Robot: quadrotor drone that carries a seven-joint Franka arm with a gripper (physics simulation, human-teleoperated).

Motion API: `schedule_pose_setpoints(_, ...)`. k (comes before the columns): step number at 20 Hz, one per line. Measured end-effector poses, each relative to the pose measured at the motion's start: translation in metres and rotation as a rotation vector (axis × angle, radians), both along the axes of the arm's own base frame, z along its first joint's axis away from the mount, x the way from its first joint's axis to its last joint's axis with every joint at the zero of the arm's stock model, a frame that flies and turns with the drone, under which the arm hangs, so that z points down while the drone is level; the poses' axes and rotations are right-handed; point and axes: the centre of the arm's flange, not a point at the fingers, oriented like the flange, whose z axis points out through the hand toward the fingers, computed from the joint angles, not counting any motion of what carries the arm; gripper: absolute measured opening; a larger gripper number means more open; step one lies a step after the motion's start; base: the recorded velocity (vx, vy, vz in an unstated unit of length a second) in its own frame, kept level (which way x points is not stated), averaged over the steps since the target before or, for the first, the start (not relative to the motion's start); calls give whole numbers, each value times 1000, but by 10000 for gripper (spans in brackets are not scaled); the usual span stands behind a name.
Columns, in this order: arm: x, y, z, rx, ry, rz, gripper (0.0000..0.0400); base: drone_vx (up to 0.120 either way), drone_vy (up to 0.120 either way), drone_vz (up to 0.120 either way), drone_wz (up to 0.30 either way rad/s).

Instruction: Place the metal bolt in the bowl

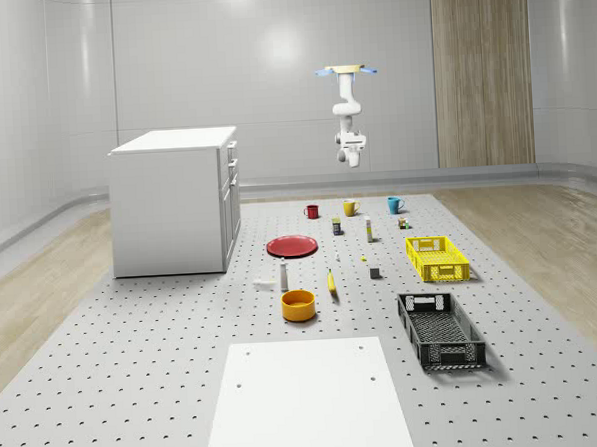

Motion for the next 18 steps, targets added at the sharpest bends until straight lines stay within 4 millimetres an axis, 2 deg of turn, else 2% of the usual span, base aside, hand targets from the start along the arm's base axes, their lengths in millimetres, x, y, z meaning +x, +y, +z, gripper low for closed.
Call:
schedule_pose_setpoints(2,-3,0,15,0,-2,0,400,20,-120,0,0)
schedule_pose_setpoints(10,-2,0,66,0,-8,0,400,120,-120,0,0)
schedule_pose_setpoints(18,-1,0,88,0,-14,0,400,120,-120,0,0)
